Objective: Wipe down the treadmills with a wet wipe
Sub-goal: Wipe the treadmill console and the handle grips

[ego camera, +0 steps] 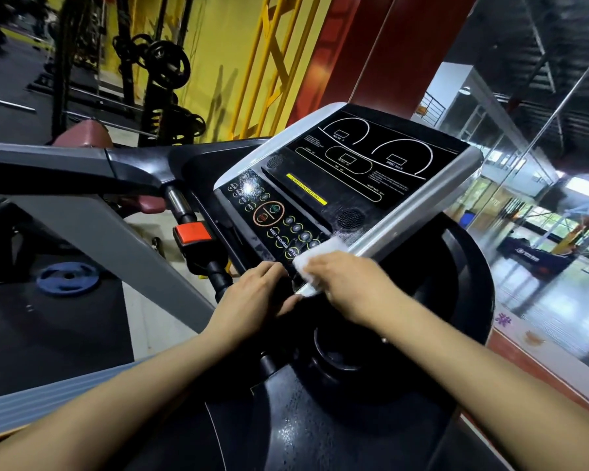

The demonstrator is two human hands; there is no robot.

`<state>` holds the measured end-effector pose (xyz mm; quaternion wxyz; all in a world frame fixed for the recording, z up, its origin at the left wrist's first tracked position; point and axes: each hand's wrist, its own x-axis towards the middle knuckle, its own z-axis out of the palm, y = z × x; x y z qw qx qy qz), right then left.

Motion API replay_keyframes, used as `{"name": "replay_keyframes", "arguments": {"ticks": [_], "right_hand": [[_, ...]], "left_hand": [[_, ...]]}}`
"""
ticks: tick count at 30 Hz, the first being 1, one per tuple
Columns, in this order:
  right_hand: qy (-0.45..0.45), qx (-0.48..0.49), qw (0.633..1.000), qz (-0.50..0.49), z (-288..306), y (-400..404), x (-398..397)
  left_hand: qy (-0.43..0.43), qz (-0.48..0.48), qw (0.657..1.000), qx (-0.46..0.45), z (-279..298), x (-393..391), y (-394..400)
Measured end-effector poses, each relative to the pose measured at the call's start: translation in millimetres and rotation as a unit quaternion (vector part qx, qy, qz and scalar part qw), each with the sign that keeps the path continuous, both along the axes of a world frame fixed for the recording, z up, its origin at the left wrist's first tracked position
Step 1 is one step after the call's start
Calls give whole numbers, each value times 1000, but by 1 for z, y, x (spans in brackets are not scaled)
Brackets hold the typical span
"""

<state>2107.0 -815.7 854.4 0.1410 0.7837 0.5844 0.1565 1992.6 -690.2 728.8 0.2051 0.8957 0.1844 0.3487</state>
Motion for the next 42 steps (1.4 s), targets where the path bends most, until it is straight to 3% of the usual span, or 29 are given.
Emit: {"name": "replay_keyframes", "arguments": {"ticks": [2,4,9,14,20,25,30,34,37,42], "right_hand": [[-51,66,995,-57,18,4,21],[-90,77,992,-52,19,12,26],[15,-65,996,66,-13,24,-5],[-55,25,997,-42,5,56,12],[8,-77,994,82,-25,69,-7],[-43,98,993,-47,-1,89,22],[36,-30,996,73,-28,100,-1],[-1,59,998,-32,-7,123,19],[8,110,994,-27,-6,137,26],[63,-46,995,61,-20,121,8]], "left_hand": [[1,-24,1000,19,-1,-6,4],[22,-49,998,37,-4,-16,10],[111,-73,987,89,-25,-36,26],[97,-75,988,97,-35,-38,26],[88,-69,990,87,-35,-38,24],[76,-63,992,81,-37,-38,22],[75,-63,992,84,-38,-38,22],[71,-70,992,75,-37,-39,22],[65,-68,993,75,-37,-39,22],[59,-67,993,77,-38,-39,22]]}}
